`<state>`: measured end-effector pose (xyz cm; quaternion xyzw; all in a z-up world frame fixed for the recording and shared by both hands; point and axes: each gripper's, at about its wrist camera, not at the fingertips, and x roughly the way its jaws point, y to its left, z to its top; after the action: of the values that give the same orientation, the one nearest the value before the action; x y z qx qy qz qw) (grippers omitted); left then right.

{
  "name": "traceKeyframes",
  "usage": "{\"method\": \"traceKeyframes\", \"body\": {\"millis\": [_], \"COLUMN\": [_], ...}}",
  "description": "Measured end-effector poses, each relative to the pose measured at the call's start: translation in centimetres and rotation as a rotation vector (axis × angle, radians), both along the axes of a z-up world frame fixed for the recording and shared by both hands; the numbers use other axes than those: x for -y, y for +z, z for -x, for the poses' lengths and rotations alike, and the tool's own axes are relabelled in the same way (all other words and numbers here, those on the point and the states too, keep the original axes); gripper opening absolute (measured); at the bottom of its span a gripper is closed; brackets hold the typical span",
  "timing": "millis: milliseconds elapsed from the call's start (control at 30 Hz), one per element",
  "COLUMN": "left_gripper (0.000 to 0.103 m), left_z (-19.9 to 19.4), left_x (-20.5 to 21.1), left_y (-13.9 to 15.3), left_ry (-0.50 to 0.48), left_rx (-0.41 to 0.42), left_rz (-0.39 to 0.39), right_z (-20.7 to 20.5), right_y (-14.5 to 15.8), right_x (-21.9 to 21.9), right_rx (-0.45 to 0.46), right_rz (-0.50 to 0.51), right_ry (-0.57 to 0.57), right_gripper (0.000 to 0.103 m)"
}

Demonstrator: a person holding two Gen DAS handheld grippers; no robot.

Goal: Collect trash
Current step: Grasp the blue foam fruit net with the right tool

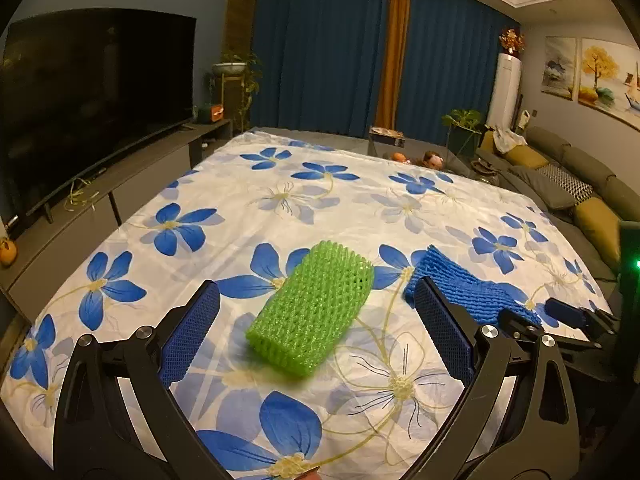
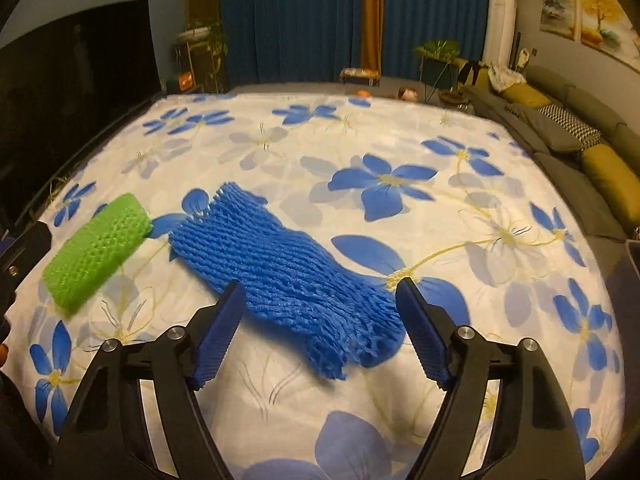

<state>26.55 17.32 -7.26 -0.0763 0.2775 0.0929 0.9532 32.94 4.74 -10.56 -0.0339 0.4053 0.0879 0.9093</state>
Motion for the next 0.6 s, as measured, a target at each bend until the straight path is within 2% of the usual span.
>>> {"method": "traceKeyframes", "body": {"millis": [67,133,200,300,500,567,600], "left_gripper": [0.096,0.096,0.096,0.096,0.096,0.096,0.096], "left_z": [-0.1,-0.3,-0.4,-0.4,-0.5,-0.6,-0.7], "left_x": [-0.1,-0.1,-0.2,-0.2,-0.1,-0.2,-0.2], "left_y": [-0.3,-0.5,-0.6,-0.6,-0.7,-0.8,-0.8], "left_ry": [-0.002,-0.005,-0.009,-0.014,-0.021,-0.025,-0.027], "left_rx": [-0.008,-0.018,-0.021,-0.023,-0.024,-0.027,-0.029], "left_rz": [0.0,-0.002,0.004,0.006,0.011,0.017,0.02], "right_z": [-0.5,-0.7,-0.6,-0.5,-0.4,-0.3,-0.2], "right_y": [-0.4,-0.8,-0.8,-0.9,-0.8,-0.7,-0.7], "right_x": [-0.1,-0.3,-0.3,-0.5,-1.2,-1.5,-1.6], "right_rx": [-0.028,-0.05,-0.052,-0.053,-0.048,-0.046,-0.042], "right_rz": [0.005,0.009,0.01,0.013,0.022,0.023,0.029], "right_ry": [-0.005,0.0,0.004,0.017,0.06,0.076,0.082], "right_gripper": [0.067,0.064,0.063,0.055,0.031,0.019,0.017]}}
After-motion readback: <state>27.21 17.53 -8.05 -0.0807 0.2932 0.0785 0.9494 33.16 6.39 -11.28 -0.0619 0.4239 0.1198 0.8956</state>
